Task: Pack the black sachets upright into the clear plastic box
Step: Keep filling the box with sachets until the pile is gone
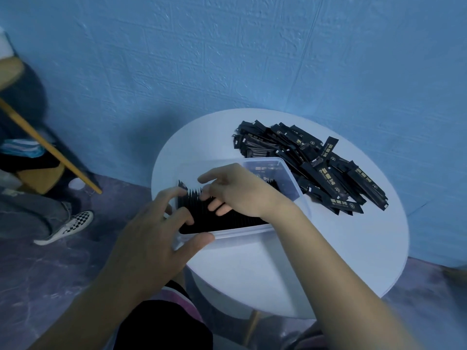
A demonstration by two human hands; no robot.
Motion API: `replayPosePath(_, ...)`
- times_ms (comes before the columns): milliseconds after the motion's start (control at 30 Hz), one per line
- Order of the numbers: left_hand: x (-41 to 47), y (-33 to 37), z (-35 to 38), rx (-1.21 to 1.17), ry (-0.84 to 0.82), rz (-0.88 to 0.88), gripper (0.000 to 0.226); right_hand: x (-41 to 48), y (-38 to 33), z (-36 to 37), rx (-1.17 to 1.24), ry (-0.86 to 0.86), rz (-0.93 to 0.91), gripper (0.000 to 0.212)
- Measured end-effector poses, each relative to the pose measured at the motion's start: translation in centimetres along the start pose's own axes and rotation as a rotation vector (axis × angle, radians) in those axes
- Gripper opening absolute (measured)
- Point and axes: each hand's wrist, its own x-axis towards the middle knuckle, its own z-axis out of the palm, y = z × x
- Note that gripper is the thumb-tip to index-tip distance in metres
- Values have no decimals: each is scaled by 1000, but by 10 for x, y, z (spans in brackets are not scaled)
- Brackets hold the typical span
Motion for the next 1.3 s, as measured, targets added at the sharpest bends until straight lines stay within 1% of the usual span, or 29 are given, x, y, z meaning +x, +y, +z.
replayPosePath(100,1,-1,3,-9,8,-5,66,-17,11,-17,24,105,-35,27)
replayPosePath(167,0,-2,5,-18,28,1,67,-30,22,-32,-33,207,-51,24)
replayPosePath(233,-1,-2,6,-16,46,3,66,-45,35,-49,-178,353,-77,24)
replayPosePath(267,-1,-1,6,-14,51,1,66,-53,40,-56,-204,431,-95,24)
replayPosePath(367,-2,0,6,3,62,-1,67,-79,58,-78,-170,707,-144,14)
replayPosePath(400,-2,1,6,17,62,2,68,-87,65,-84,-174,777,-113,13)
replayPosePath(433,-2,1,6,28,58,2,68,-93,74,-88,-206,808,-51,12)
replayPosePath(467,-1,2,6,32,50,0,68,-97,83,-90,-250,794,31,10)
replayPosePath(533,-2,2,6,32,41,-6,68,-99,102,-87,-294,700,175,5)
replayPosePath(567,-2,2,6,30,38,-9,68,-98,108,-84,-303,657,218,2)
replayPosePath(633,-2,2,5,29,36,-11,67,-93,114,-77,-369,604,259,6)
replayPosePath(733,-3,1,5,25,41,0,65,-87,113,-69,-442,595,254,10)
replayPosePath(833,-3,0,5,14,48,-8,64,-85,108,-67,-506,562,272,9)
replayPosePath(967,-3,-3,4,13,70,-7,64,-89,103,-73,-469,502,337,13)
replayPosePath(1067,-3,-3,5,9,81,-1,65,-92,101,-74,-486,495,370,11)
replayPosePath(1200,-3,-1,6,-15,85,-18,66,-94,100,-73,-489,444,367,9)
replayPosePath(1300,-4,-1,6,-21,85,-11,63,-102,105,-80,-433,468,323,7)
